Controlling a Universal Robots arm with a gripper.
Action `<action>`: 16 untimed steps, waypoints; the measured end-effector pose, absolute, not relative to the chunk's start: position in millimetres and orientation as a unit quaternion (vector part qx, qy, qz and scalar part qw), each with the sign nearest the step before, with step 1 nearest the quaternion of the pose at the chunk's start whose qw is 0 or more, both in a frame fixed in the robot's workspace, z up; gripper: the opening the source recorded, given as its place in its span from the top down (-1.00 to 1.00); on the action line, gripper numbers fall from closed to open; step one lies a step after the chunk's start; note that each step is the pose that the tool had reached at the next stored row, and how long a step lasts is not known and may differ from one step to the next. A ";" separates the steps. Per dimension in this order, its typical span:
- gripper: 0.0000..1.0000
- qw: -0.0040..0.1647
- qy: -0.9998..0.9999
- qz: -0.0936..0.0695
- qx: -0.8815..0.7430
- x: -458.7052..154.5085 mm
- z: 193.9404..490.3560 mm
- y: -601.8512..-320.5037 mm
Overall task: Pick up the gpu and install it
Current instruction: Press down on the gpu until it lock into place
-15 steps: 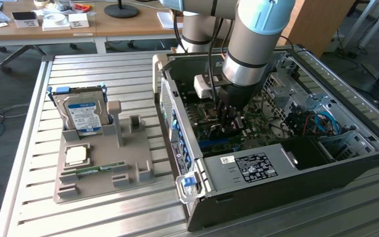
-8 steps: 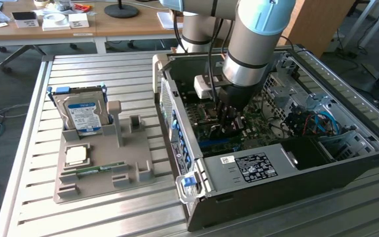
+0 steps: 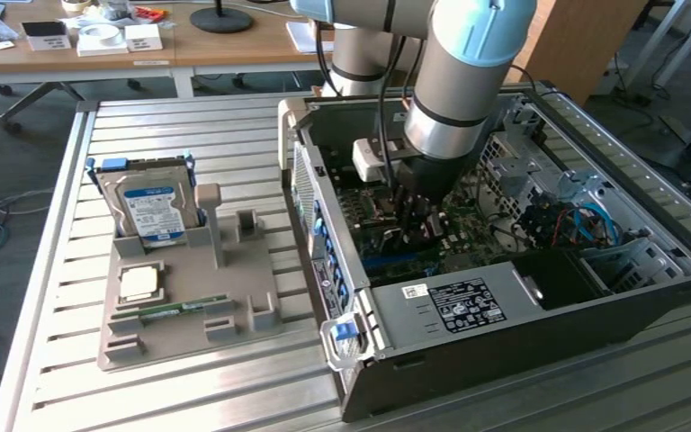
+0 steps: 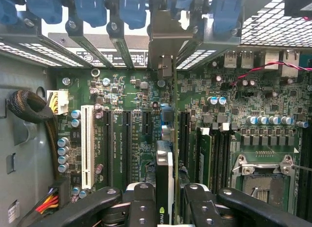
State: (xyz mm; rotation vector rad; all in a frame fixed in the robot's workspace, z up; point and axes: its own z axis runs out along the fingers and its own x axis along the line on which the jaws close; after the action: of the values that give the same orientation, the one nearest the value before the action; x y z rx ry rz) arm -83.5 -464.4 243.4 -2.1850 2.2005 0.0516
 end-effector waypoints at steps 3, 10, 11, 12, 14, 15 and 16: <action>0.47 0.020 0.711 0.017 -0.703 -83.5 242.7 -464.5; 0.47 0.021 0.711 0.017 -0.703 -83.4 243.5 -464.9; 0.47 0.021 0.711 0.017 -0.703 -83.4 244.3 -464.9; 0.47 0.020 0.711 0.017 -0.703 -83.4 245.5 -464.9; 0.47 0.021 0.711 0.017 -0.703 -83.4 246.0 -464.9; 0.47 0.021 0.711 0.017 -0.703 -83.3 246.2 -464.9; 0.47 0.021 0.711 0.017 -0.703 -83.3 246.3 -464.9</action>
State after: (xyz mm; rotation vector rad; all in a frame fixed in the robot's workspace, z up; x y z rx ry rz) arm -83.3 -464.9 246.3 -2.1791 2.2049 0.0518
